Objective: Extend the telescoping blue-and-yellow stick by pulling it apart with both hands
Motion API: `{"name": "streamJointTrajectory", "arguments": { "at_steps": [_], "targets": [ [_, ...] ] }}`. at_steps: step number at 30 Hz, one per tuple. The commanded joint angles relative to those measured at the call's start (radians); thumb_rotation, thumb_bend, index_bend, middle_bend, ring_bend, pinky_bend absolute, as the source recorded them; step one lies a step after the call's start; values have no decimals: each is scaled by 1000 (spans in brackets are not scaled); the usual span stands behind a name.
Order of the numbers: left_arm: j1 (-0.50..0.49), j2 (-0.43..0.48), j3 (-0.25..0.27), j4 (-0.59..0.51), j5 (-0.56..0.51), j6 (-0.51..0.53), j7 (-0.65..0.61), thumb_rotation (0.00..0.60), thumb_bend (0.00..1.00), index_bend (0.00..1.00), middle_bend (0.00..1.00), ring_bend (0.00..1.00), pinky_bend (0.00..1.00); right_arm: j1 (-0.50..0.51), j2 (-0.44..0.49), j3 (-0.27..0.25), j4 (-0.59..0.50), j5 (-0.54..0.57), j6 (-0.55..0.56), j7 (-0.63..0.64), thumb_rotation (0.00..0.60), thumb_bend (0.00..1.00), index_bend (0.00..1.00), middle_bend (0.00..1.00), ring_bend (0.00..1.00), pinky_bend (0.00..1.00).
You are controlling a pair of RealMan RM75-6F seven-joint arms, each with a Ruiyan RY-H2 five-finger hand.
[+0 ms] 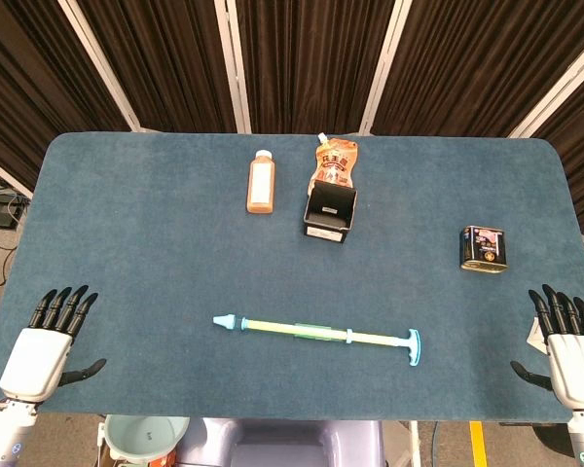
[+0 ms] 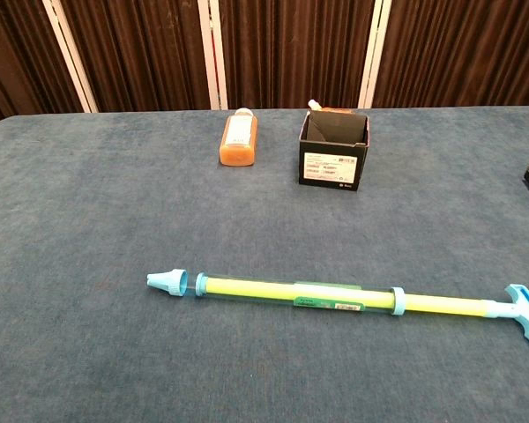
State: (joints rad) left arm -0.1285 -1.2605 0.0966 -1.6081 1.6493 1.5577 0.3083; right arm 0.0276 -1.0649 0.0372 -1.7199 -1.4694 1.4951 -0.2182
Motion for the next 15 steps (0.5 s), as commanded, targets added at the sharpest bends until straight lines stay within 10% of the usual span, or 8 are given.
{"name": "streamJointTrajectory", "arguments": {
  "at_steps": [1, 15],
  "targets": [
    [-5, -14, -5, 16, 4, -14, -11, 600, 117, 74, 11, 16, 69, 1, -5, 1, 6, -1, 1, -12, 600, 0, 0, 0, 0, 0],
    [-147, -286, -107, 190, 44, -149, -53, 600, 204, 342, 0, 16, 70, 16, -1, 13, 16, 12, -25, 28, 600, 0, 0, 0, 0, 0]
  ]
}}
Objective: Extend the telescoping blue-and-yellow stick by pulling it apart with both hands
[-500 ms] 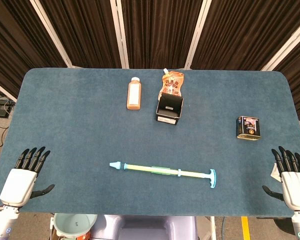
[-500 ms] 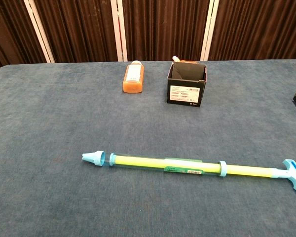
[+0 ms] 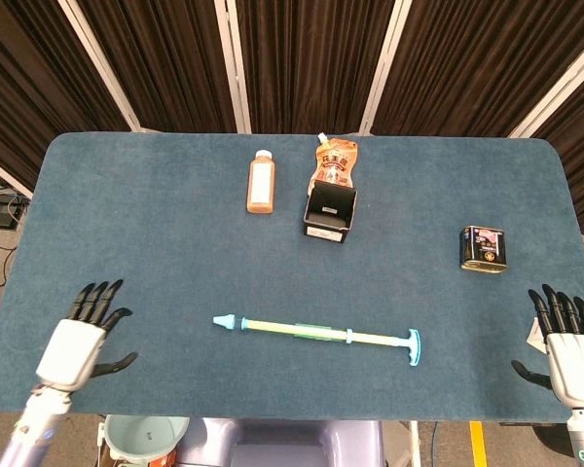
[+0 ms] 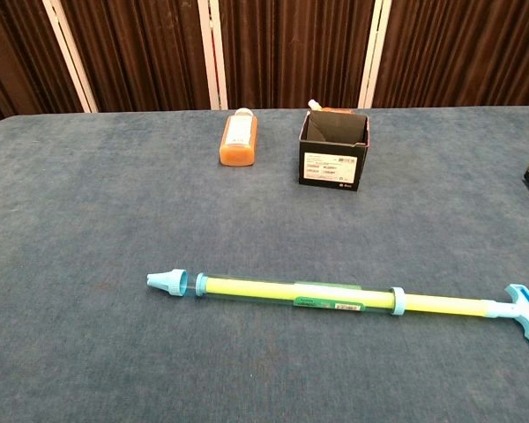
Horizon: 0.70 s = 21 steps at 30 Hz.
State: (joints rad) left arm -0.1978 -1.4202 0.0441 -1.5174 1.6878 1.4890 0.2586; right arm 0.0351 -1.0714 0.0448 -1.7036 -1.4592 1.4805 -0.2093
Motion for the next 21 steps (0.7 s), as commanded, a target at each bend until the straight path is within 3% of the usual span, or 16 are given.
{"name": "streamJointTrajectory", "arguments": {
  "at_steps": [1, 6, 11, 21],
  "targets": [
    [-94, -155, -65, 128, 5, -95, 4, 600, 204, 354, 0, 16, 71, 11, 6, 8, 3, 1, -11, 27, 600, 0, 0, 0, 0, 0],
    [-185, -346, -113, 311, 18, -154, 34, 600, 204, 368, 5, 16, 71, 21, 16, 21, 11, 22, -34, 78, 600, 0, 0, 0, 0, 0],
    [-246, -465, -123, 421, 1, -229, 12, 600, 204, 374, 14, 17, 70, 30, 19, 33, 21, 50, -52, 95, 600, 0, 0, 0, 0, 0],
    [-293, -572, -116, 525, -16, -268, -59, 600, 202, 435, 42, 17, 71, 22, 29, 40, 24, 63, -38, 106, 600, 0, 0, 0, 0, 0]
  ]
}}
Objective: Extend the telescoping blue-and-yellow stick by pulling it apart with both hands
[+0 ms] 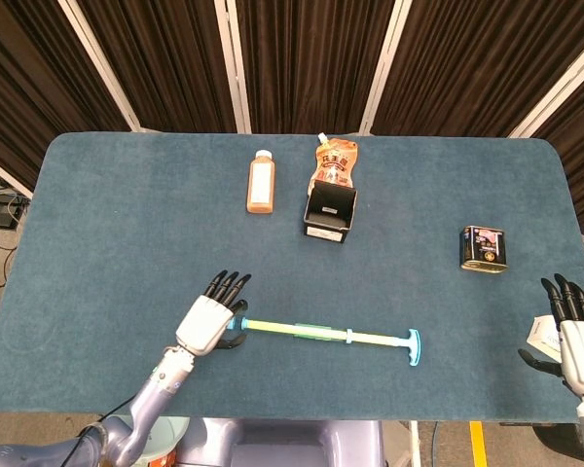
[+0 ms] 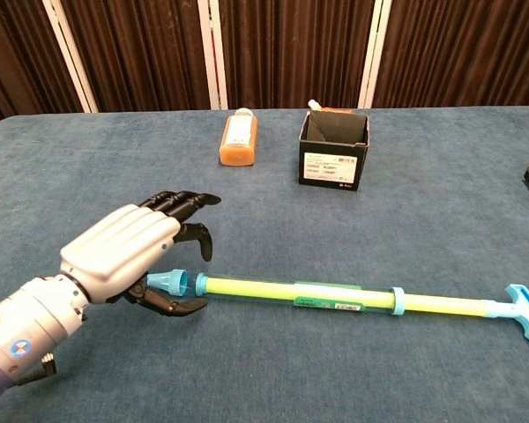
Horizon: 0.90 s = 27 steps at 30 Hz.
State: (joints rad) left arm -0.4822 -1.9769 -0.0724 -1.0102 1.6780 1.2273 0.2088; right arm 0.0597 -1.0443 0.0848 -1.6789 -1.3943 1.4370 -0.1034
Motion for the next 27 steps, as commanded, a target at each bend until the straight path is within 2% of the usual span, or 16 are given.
{"name": "streamJointTrajectory", "arguments": {
  "at_steps": [1, 9, 14, 19, 27],
  "targets": [
    [-12, -21, -1, 27, -8, -7, -11, 600, 202, 450, 47, 17, 71, -4, 3, -1, -1, -5, 9, -1, 600, 0, 0, 0, 0, 0],
    [-26, -59, -5, 97, -37, -26, -24, 600, 229, 628, 126, 33, 77, -7, -1, -1, -4, -6, 17, -11, 600, 0, 0, 0, 0, 0],
    [-32, -79, 1, 121, -33, -8, -28, 600, 386, 728, 189, 64, 97, -4, -6, -1, -5, -9, 17, -19, 600, 0, 0, 0, 0, 0],
    [-30, -81, 8, 126, -27, 24, -45, 600, 408, 745, 215, 73, 98, 13, -31, -10, 10, -9, -18, -44, 600, 6, 16, 0, 0, 0],
    [-26, -46, 34, 68, -24, 30, -73, 600, 405, 746, 230, 81, 98, 69, -131, -25, 44, -36, -97, -86, 600, 117, 119, 0, 0, 0]
  ]
}}
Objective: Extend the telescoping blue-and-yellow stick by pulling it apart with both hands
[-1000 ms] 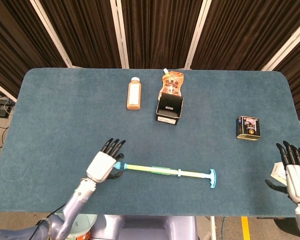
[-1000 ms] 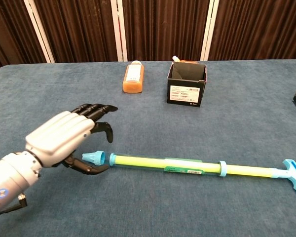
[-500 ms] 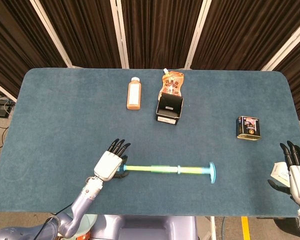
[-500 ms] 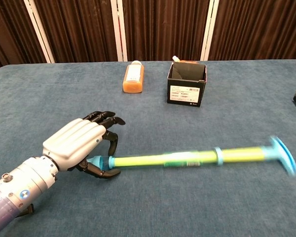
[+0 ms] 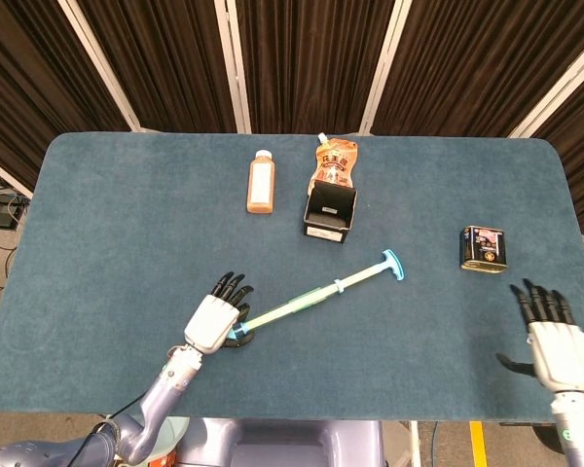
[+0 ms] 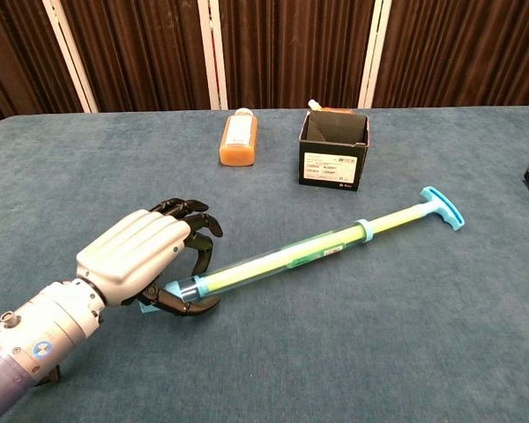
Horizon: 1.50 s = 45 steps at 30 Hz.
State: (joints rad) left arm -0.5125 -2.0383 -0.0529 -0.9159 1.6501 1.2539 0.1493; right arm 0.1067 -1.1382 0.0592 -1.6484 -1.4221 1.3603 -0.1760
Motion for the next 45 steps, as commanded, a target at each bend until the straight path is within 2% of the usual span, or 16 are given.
{"name": "streamJointTrajectory", "arguments": {
  "at_steps": [1, 7, 10, 14, 20, 32, 45],
  "targets": [
    [7, 27, 24, -45, 8, 7, -20, 600, 403, 746, 234, 86, 98, 31, -53, 4, 14, -10, -27, -15, 600, 131, 129, 0, 0, 0],
    [20, 73, 63, -119, 38, 41, -43, 600, 390, 749, 244, 95, 98, 73, -115, 6, 2, -56, -46, -59, 600, 201, 218, 0, 0, 0],
    [28, 90, 76, -142, 42, 49, -50, 600, 385, 750, 244, 95, 97, 97, -154, 18, 12, -82, -47, -42, 600, 257, 294, 0, 0, 0],
    [37, 109, 90, -162, 48, 60, -50, 600, 384, 751, 245, 95, 98, 130, -202, 24, 54, -91, -78, -11, 600, 266, 352, 0, 0, 0],
    [35, 115, 101, -174, 57, 61, -56, 600, 382, 751, 248, 95, 98, 158, -242, 24, 89, -84, -112, -4, 600, 267, 354, 0, 0, 0],
    [27, 85, 113, -161, 80, 71, -83, 600, 381, 752, 252, 107, 98, 198, -276, 28, 72, -90, -136, -22, 600, 264, 353, 0, 0, 0],
    [28, 62, 132, -141, 145, 161, -133, 600, 382, 753, 255, 113, 98, 218, -275, 16, 48, -97, -150, 31, 600, 299, 355, 0, 0, 0]
  ]
}}
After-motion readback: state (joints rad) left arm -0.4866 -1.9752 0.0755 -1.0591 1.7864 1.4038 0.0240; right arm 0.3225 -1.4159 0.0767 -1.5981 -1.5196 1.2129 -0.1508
